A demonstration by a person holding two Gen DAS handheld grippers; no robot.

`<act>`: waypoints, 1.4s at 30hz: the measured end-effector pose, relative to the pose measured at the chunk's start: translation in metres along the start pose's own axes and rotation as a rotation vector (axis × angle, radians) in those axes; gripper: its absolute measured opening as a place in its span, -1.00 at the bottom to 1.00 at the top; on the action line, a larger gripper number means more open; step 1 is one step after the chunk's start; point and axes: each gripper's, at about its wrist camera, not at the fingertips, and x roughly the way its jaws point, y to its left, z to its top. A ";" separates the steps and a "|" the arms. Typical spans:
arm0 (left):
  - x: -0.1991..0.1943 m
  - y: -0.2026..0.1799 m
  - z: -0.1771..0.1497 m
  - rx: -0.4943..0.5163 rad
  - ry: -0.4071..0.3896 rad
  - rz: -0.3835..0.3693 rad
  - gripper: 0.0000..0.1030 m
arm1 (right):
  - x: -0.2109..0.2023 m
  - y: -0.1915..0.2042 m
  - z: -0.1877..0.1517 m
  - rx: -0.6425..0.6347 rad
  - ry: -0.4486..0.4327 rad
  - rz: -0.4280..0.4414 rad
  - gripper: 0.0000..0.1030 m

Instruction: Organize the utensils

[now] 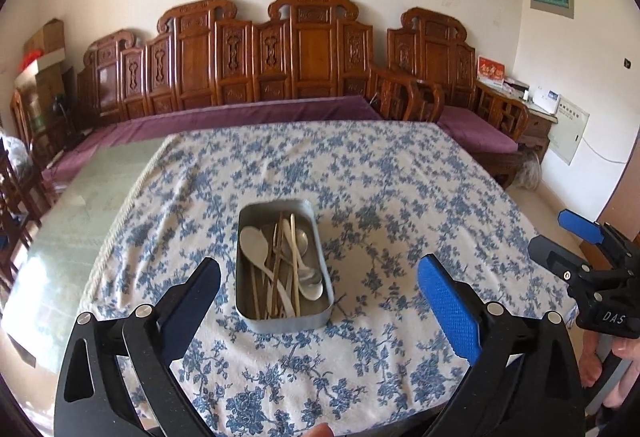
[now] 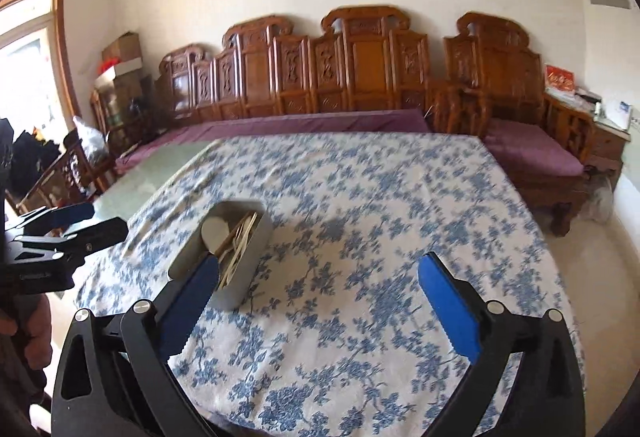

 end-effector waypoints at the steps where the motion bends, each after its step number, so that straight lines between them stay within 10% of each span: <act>1: -0.007 -0.004 0.003 0.006 -0.018 -0.001 0.85 | -0.006 -0.001 0.003 -0.001 -0.018 -0.005 0.95; 10: -0.054 -0.020 0.016 0.018 -0.119 0.012 0.85 | -0.060 0.001 0.032 -0.018 -0.154 -0.047 0.95; 42: -0.068 -0.012 0.014 -0.037 -0.155 0.024 0.85 | -0.071 0.006 0.033 -0.039 -0.183 -0.045 0.95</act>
